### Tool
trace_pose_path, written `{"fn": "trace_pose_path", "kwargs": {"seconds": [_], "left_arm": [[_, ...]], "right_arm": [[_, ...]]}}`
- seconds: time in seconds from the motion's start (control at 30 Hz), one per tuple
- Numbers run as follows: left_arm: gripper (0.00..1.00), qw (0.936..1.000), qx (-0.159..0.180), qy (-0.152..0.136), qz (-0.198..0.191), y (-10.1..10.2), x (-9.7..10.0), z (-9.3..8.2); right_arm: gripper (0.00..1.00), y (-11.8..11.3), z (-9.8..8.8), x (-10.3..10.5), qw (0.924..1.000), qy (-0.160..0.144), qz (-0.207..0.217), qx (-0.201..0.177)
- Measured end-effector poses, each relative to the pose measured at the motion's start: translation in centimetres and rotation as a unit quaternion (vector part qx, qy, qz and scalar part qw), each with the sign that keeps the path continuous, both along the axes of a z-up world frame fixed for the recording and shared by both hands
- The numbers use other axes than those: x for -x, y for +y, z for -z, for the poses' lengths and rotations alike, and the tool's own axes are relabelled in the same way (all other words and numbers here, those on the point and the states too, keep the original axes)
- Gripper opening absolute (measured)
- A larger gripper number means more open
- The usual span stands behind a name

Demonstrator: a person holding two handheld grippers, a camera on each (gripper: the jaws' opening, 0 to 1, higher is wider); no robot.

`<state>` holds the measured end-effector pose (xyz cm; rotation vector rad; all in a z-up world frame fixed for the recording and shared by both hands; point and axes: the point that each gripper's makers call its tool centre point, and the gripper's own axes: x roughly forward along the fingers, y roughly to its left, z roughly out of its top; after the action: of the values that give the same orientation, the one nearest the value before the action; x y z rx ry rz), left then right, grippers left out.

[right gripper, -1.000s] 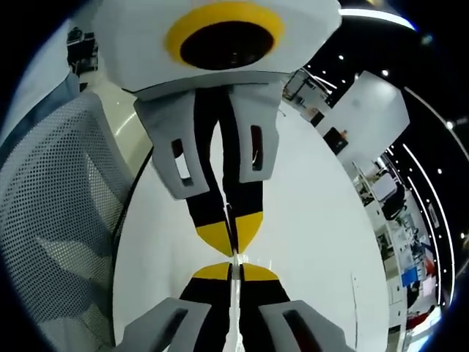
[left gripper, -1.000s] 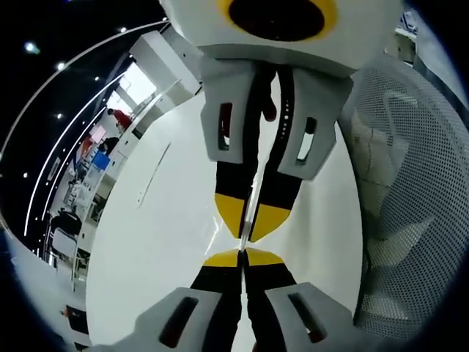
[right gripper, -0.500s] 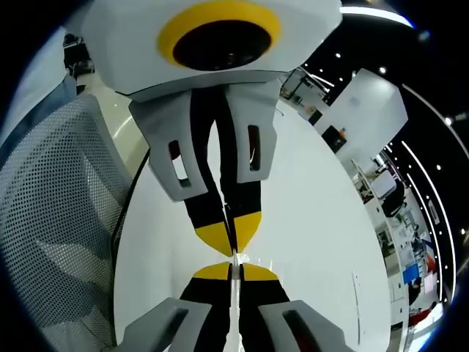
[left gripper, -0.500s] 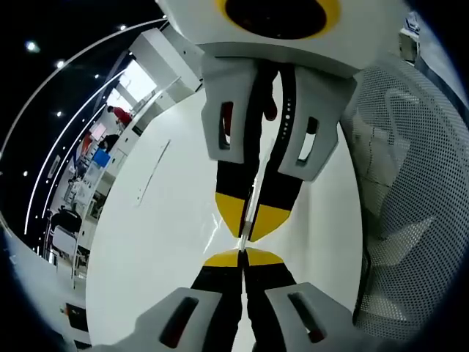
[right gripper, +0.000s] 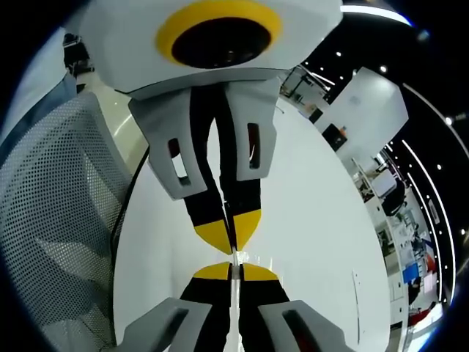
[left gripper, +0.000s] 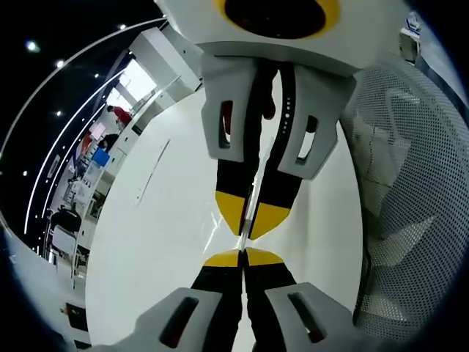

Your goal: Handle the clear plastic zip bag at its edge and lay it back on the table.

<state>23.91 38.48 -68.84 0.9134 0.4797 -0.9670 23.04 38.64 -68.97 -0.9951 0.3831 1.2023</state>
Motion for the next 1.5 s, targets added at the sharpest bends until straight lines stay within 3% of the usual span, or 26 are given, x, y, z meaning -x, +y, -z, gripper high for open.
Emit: {"fn": "trace_pose_path", "kwargs": {"seconds": [1.5], "left_arm": [[0.00,1.0000,-0.002,0.006,-0.008,0.4,0.0,0.1]], "right_arm": [[0.00,-1.2,0.4,-0.2,0.9999,0.002,0.011,0.012]]}}
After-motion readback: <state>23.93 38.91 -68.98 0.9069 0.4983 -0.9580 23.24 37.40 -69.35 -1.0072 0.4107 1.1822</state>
